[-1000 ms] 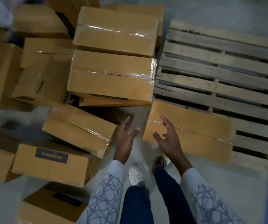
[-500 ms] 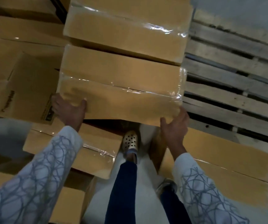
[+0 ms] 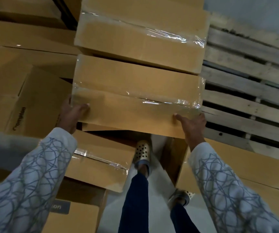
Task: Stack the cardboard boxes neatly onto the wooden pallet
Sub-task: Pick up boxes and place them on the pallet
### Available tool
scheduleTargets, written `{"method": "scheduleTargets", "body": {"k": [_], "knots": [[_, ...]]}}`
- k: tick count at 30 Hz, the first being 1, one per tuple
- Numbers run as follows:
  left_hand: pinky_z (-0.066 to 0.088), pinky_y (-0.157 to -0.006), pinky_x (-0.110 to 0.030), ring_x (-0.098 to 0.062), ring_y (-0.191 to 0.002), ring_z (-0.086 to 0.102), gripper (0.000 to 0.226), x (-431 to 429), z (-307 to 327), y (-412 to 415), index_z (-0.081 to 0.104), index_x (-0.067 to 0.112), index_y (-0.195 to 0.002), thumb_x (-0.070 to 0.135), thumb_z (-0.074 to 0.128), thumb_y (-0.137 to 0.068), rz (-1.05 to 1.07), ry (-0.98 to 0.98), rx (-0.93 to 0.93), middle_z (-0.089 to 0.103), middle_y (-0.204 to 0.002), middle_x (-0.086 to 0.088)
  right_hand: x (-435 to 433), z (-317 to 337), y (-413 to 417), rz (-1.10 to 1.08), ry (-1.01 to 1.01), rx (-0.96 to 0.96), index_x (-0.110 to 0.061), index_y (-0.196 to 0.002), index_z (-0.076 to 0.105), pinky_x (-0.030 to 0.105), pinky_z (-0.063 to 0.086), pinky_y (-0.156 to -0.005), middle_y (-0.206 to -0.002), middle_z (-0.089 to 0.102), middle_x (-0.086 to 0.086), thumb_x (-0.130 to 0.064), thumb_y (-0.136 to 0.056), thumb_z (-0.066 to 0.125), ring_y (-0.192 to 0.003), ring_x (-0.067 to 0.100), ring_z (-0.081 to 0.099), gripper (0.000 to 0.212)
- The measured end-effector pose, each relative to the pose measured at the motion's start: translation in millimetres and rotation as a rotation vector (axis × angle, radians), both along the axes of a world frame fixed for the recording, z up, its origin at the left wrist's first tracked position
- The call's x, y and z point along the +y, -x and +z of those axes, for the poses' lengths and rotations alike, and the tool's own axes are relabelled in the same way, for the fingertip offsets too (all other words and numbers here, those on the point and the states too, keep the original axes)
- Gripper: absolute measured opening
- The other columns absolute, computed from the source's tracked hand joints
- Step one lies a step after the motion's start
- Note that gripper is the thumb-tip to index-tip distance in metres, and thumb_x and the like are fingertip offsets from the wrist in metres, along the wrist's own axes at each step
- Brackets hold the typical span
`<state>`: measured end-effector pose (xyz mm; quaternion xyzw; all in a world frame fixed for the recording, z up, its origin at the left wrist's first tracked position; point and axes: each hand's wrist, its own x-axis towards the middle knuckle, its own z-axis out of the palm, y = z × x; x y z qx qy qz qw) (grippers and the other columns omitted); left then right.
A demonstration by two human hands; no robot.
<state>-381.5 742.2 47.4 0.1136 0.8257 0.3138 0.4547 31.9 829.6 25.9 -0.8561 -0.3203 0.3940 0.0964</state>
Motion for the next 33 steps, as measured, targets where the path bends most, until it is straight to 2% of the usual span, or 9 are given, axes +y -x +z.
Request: {"method": "scheduleTargets", "body": {"k": [3, 5, 8, 12, 15, 18, 21, 26, 33], "knots": [[0.060, -0.073, -0.039, -0.021, -0.109, 0.068, 0.063, 2, 4, 3, 0.060, 0.035, -0.131, 0.019, 0.085, -0.075, 0.037, -0.025, -0.007, 0.070, -0.121, 0.005, 4, -18, -10, 0.029, -0.073, 0.002, -0.026, -0.146, 0.043, 0.059, 0.049, -0.104, -0.146, 0.055, 0.005, -0.079, -0.028, 0.085, -0.133, 0.032, 0.054, 0.136], [0.062, -0.069, -0.041, -0.022, -0.105, 0.069, 0.060, 4, 14, 2, 0.063, 0.040, -0.122, 0.021, 0.086, -0.069, 0.061, -0.034, 0.022, 0.072, -0.116, 0.005, 2, -19, -11, 0.037, -0.100, 0.015, -0.028, -0.142, 0.046, 0.056, 0.052, -0.102, -0.141, 0.058, 0.003, -0.080, -0.027, 0.087, -0.128, 0.031, 0.057, 0.132], [0.064, -0.075, -0.046, -0.019, -0.098, 0.072, 0.055, 4, 22, 3, 0.066, 0.046, -0.107, 0.029, 0.085, -0.058, 0.079, -0.039, 0.131, 0.074, -0.108, 0.008, -7, 1, -3, 0.020, -0.135, 0.031, -0.027, -0.140, 0.047, 0.057, 0.052, -0.101, -0.139, 0.056, 0.003, -0.074, -0.034, 0.088, -0.125, 0.030, 0.058, 0.123], [0.057, -0.089, -0.054, -0.024, -0.113, 0.064, 0.077, -1, 55, 8, 0.056, 0.055, -0.121, 0.046, 0.085, -0.050, 0.102, -0.021, 0.296, 0.067, -0.117, 0.017, -26, 37, 1, -0.007, -0.163, 0.100, -0.028, -0.134, 0.046, 0.063, 0.050, -0.100, -0.138, 0.049, 0.003, -0.069, -0.038, 0.087, -0.128, 0.031, 0.052, 0.112], [0.049, -0.100, -0.057, -0.028, -0.125, 0.055, 0.081, -14, 111, -8, 0.049, 0.047, -0.132, 0.049, 0.080, -0.058, 0.023, -0.023, 0.378, 0.060, -0.129, 0.010, -38, 75, -8, 0.020, -0.203, 0.150, -0.027, -0.133, 0.046, 0.060, 0.051, -0.100, -0.135, 0.050, 0.002, -0.070, -0.040, 0.088, -0.127, 0.030, 0.052, 0.110], [0.043, -0.106, -0.053, -0.033, -0.130, 0.050, 0.081, -31, 174, -26, 0.049, 0.036, -0.139, 0.038, 0.080, -0.064, 0.064, -0.071, 0.412, 0.055, -0.140, -0.001, -50, 128, -19, 0.078, -0.262, 0.223, -0.033, -0.133, 0.046, 0.059, 0.050, -0.102, -0.132, 0.049, -0.005, -0.066, -0.046, 0.087, -0.128, 0.028, 0.050, 0.102], [0.039, -0.111, -0.051, -0.037, -0.130, 0.049, 0.088, -55, 233, -49, 0.050, 0.025, -0.139, 0.045, 0.076, -0.058, 0.090, -0.084, 0.501, 0.053, -0.142, -0.008, -64, 184, -37, 0.085, -0.313, 0.317, -0.038, -0.133, 0.046, 0.059, 0.049, -0.103, -0.136, 0.047, -0.006, -0.062, -0.048, 0.086, -0.129, 0.026, 0.048, 0.096], [0.037, -0.112, -0.060, -0.032, -0.135, 0.045, 0.095, -101, 297, -115, 0.045, 0.041, -0.141, 0.051, 0.080, -0.053, 0.149, -0.198, 0.438, 0.050, -0.146, 0.003, -96, 266, -106, 0.057, -0.385, 0.326, -0.031, -0.144, 0.044, 0.055, 0.046, -0.108, -0.148, 0.043, 0.001, -0.047, -0.062, 0.093, -0.135, 0.027, 0.044, 0.097], [0.037, -0.112, -0.063, -0.029, -0.141, 0.040, 0.103, -139, 307, -288, 0.039, 0.043, -0.148, 0.050, 0.084, -0.056, -0.046, -0.257, 0.226, 0.045, -0.152, 0.004, -181, 300, -292, -0.139, -0.345, 0.230, -0.034, -0.147, 0.043, 0.061, 0.046, -0.108, -0.149, 0.045, 0.002, -0.066, -0.046, 0.088, -0.137, 0.031, 0.044, 0.115]]}}
